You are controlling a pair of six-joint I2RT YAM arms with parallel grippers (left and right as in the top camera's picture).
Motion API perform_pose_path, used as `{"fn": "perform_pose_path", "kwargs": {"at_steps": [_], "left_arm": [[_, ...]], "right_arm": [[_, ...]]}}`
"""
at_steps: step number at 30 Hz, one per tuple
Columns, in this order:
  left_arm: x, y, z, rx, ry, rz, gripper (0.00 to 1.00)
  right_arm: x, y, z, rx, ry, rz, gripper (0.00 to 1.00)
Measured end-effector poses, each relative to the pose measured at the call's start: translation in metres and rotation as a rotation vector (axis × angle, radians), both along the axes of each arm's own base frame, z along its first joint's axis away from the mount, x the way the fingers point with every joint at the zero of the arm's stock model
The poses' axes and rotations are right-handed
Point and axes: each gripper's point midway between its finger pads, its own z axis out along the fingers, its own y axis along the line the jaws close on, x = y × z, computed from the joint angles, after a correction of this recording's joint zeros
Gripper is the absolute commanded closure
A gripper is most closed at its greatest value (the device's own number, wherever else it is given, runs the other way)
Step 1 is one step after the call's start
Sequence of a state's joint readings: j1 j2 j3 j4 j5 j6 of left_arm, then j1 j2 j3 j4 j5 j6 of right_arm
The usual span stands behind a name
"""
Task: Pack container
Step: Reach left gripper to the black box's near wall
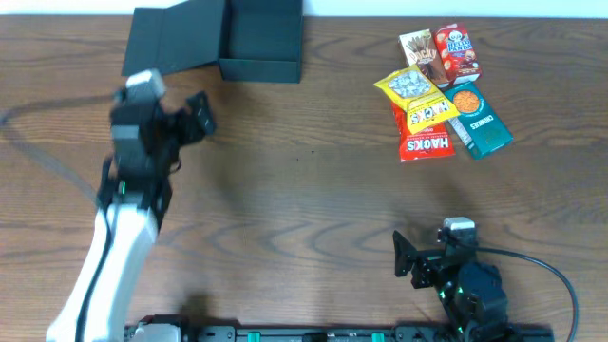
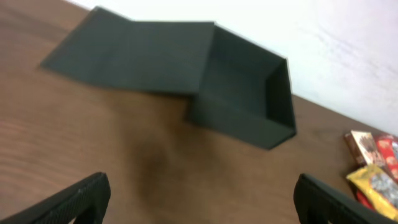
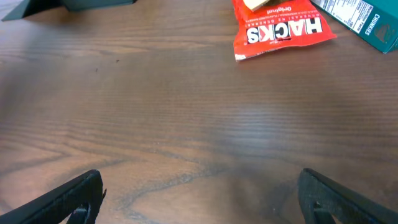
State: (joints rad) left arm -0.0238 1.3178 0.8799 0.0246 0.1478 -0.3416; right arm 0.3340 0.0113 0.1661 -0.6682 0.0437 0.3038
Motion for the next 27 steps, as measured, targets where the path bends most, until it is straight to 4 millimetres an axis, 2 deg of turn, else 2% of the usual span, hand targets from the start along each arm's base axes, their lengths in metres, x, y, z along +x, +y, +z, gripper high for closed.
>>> {"fn": "perform_pose_path", "kwargs": {"at_steps": [6, 10, 14, 16, 20, 27], "left_arm": [[0.082, -0.049, -0.007, -0.011, 0.154, -0.084, 0.04], [0.122, -0.075, -0.024, -0.034, 0.251, -0.096, 0.04], [0.155, -0.098, -0.043, -0.084, 0.277, -0.127, 0.05], [0.162, -0.109, -0.05, -0.122, 0.272, -0.166, 0.05], [0.159, -0.124, -0.062, -0.206, 0.314, -0.207, 0.04], [0.162, -0.136, -0.055, -0.303, 0.309, -0.216, 0.04]], "right_arm": [[0.0, 0.0, 0.0, 0.0, 0.0, 0.0, 0.01], [0.0, 0.0, 0.0, 0.0, 0.0, 0.0, 0.01], [0.0, 0.0, 0.0, 0.0, -0.001, 0.0, 0.01], [0.0, 0.0, 0.0, 0.0, 0.0, 0.0, 0.01], [0.0, 0.0, 0.0, 0.0, 0.0, 0.0, 0.01], [0.0, 0.0, 0.0, 0.0, 0.0, 0.0, 0.01]]}}
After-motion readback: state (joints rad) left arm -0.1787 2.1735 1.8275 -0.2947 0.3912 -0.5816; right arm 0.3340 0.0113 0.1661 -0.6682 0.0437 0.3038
